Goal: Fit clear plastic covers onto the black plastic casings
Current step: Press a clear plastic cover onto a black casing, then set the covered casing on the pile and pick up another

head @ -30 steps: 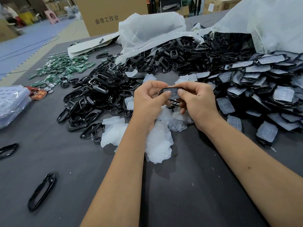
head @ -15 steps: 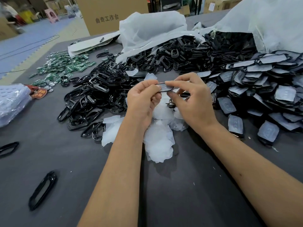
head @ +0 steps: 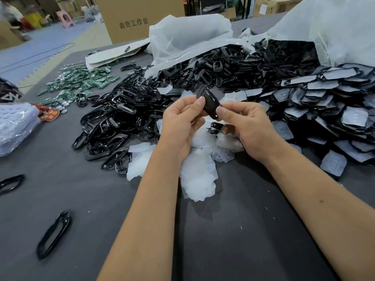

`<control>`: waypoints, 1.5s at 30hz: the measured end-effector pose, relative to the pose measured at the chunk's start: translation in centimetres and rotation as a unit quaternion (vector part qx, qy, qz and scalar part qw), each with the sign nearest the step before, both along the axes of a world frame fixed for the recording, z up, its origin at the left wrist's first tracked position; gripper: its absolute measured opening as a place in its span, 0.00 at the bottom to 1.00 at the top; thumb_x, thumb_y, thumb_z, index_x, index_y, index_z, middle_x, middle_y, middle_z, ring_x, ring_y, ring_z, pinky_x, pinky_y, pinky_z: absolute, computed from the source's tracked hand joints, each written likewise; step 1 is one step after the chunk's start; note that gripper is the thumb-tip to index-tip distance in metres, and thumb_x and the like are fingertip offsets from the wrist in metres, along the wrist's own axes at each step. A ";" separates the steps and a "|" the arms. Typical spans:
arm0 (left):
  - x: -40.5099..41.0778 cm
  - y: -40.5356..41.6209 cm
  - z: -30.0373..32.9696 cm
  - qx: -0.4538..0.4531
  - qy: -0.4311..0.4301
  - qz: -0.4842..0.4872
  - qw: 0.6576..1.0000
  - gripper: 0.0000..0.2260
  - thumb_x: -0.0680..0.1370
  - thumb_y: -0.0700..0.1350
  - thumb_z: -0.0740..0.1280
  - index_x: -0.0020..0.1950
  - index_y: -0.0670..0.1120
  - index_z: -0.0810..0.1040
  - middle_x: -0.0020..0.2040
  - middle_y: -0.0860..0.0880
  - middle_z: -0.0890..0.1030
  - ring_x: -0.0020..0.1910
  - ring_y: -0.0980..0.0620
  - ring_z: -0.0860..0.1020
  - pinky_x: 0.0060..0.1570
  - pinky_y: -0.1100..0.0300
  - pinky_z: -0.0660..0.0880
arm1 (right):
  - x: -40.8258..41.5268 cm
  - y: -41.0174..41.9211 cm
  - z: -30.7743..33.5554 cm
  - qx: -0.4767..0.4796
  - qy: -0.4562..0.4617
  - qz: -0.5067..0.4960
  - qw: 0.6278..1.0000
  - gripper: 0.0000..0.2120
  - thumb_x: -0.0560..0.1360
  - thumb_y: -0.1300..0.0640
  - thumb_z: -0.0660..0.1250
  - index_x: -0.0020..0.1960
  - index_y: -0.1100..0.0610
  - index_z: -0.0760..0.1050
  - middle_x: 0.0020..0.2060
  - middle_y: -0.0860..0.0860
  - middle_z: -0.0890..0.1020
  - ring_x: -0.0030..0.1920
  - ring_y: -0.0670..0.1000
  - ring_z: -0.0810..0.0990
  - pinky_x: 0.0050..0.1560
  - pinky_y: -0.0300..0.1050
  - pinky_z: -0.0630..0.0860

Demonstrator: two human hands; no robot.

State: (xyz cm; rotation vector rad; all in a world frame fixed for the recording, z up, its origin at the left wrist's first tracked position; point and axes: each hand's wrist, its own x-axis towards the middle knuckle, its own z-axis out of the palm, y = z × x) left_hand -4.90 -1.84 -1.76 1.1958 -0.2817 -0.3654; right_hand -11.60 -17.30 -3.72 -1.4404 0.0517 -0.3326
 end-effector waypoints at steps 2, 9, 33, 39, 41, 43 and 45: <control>0.0 -0.1 0.0 -0.013 0.007 -0.010 1.000 0.03 0.81 0.39 0.69 0.49 0.43 0.81 0.43 0.47 0.86 0.40 0.54 0.81 0.42 0.64 0.79 | 0.1 -0.3 -0.2 0.041 0.031 0.002 0.999 0.08 0.75 0.51 0.73 0.50 0.53 0.88 0.42 0.51 0.82 0.40 0.53 0.79 0.37 0.48 0.75; 0.1 -0.5 -0.2 -0.005 0.028 -0.014 0.999 0.02 0.80 0.38 0.70 0.50 0.41 0.82 0.43 0.46 0.85 0.39 0.54 0.80 0.40 0.65 0.79 | 0.2 -0.4 0.0 0.145 -0.021 0.015 0.989 0.16 0.75 0.66 0.71 0.62 0.60 0.82 0.48 0.57 0.85 0.45 0.50 0.85 0.45 0.40 0.81; -0.6 -0.4 0.4 0.053 -0.019 -0.054 0.997 0.04 0.80 0.39 0.69 0.47 0.43 0.83 0.42 0.44 0.86 0.41 0.49 0.84 0.49 0.53 0.81 | 0.1 -1.2 0.2 0.251 -0.011 0.086 0.964 0.23 0.72 0.67 0.69 0.67 0.63 0.76 0.52 0.54 0.88 0.53 0.51 0.86 0.60 0.44 0.79; -0.5 0.0 0.7 0.109 -0.059 -0.020 0.992 0.03 0.79 0.40 0.72 0.46 0.45 0.83 0.40 0.45 0.86 0.39 0.51 0.83 0.42 0.58 0.80 | -0.5 -0.6 0.7 0.197 -0.032 0.036 0.979 0.18 0.73 0.72 0.71 0.61 0.63 0.80 0.48 0.55 0.88 0.50 0.53 0.87 0.55 0.48 0.84; -0.5 -0.1 0.9 0.143 -0.081 0.012 0.986 0.04 0.79 0.38 0.72 0.45 0.45 0.83 0.36 0.46 0.84 0.36 0.52 0.83 0.39 0.60 0.81 | -0.7 -0.7 1.3 0.047 -0.045 -0.047 0.997 0.17 0.73 0.74 0.72 0.58 0.61 0.82 0.43 0.52 0.88 0.47 0.50 0.87 0.51 0.45 0.84; -0.6 -0.4 1.3 0.160 -0.084 0.014 0.983 0.03 0.79 0.37 0.72 0.46 0.43 0.83 0.38 0.42 0.85 0.37 0.50 0.84 0.41 0.59 0.82 | -1.1 -1.1 2.3 -0.127 -0.066 -0.124 0.982 0.17 0.72 0.73 0.75 0.57 0.59 0.84 0.42 0.50 0.87 0.46 0.47 0.87 0.52 0.45 0.84; -0.7 -1.2 2.3 0.181 -0.094 -0.018 0.979 0.02 0.79 0.38 0.72 0.52 0.41 0.84 0.44 0.40 0.86 0.41 0.48 0.85 0.44 0.56 0.84 | -1.8 -1.9 3.4 -0.280 -0.091 -0.185 0.938 0.16 0.71 0.71 0.75 0.56 0.57 0.85 0.43 0.46 0.87 0.45 0.43 0.86 0.53 0.41 0.83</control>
